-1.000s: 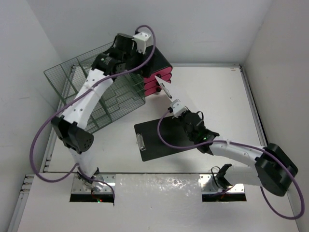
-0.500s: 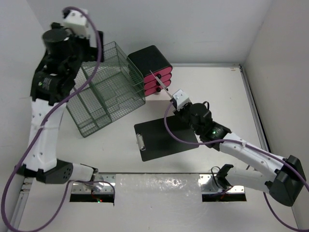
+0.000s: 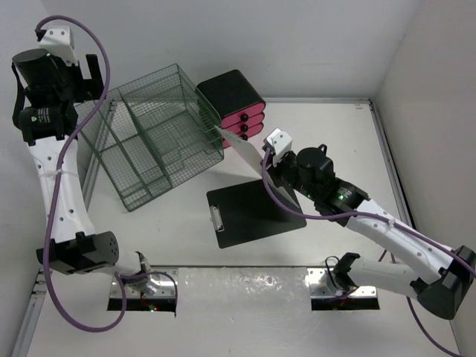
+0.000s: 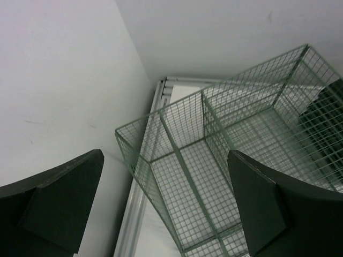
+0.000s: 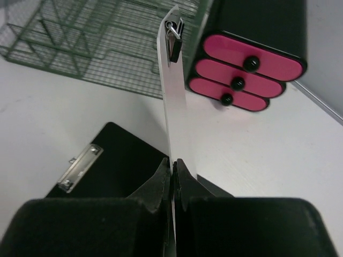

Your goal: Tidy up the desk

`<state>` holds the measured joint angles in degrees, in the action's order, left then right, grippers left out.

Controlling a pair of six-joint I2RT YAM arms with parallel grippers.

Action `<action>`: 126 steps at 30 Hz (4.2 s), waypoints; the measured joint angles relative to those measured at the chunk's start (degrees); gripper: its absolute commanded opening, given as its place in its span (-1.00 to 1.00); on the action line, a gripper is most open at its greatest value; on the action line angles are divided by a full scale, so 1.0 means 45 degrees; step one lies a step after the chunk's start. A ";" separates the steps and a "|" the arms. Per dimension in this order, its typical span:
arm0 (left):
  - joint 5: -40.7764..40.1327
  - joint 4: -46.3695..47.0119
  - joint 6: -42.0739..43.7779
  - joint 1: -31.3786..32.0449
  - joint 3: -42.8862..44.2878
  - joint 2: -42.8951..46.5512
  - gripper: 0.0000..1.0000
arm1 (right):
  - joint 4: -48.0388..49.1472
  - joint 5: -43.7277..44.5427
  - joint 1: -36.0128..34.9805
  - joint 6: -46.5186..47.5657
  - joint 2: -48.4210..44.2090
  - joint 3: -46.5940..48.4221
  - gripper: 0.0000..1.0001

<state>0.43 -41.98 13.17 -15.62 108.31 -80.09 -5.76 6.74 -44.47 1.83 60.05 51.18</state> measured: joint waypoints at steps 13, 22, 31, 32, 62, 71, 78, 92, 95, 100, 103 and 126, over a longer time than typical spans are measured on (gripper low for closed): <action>0.1224 0.0092 -0.0243 -0.1302 -0.0311 -0.0180 0.99 | 0.0359 -0.2011 -0.0398 -0.1166 0.0005 0.0510 -1.00; 0.3371 0.0185 -0.0097 -0.1302 -0.0947 0.0087 0.71 | 0.0908 -0.3104 -0.0486 -0.1734 0.0330 0.0510 -1.00; 0.8048 -0.1715 0.4245 0.4838 -0.4303 0.1185 0.85 | 0.0986 -0.2914 -0.0495 -0.1753 0.1214 0.0461 -1.00; 0.8427 -0.1953 0.4716 0.5192 -0.4648 0.1209 0.87 | 0.0981 -0.2871 -0.0495 -0.1753 0.1282 0.0437 -1.00; 1.0219 -0.1205 0.8684 0.8728 -0.6849 -0.1433 -1.00 | 0.1073 -0.2166 -0.0364 -0.1545 0.1297 0.0413 -1.00; 0.9146 -0.3502 1.0103 0.8956 -0.4959 -0.0777 -1.00 | 0.0282 -0.2846 -0.0481 -0.0228 0.0724 0.0646 0.39; 0.8422 -0.4707 1.1458 0.9496 -0.3181 -0.0432 -1.00 | -0.1311 -0.3225 -0.0486 0.2161 0.1957 0.2016 0.54; 0.8325 -0.6353 1.3100 0.9578 -0.2793 -0.0408 -0.74 | -0.0806 -0.4566 -0.0199 0.3118 0.4002 0.2059 -1.00; 0.8306 -0.6067 1.2483 0.9627 -0.2798 -0.0369 0.11 | 0.0442 -0.4658 -0.0185 0.2370 0.3701 0.1093 -1.00; 0.7912 -0.5129 1.1273 0.9724 -0.2798 0.0316 0.99 | 0.2356 -0.4362 -0.0024 0.1311 0.2778 -0.0850 -1.00; 0.7616 -0.4580 1.0739 0.9539 -0.2798 0.0879 0.99 | 0.3721 -0.4158 0.0024 0.1001 0.2229 -0.2011 -1.00; 0.2244 0.1083 0.1967 -0.1588 -0.1817 0.1481 0.99 | 0.5979 -0.4401 -0.0957 -0.1812 0.0850 -0.2443 -1.00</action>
<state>10.52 -37.10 22.02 -22.76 100.14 -73.43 21.15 -13.06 -48.77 -6.33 63.88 40.18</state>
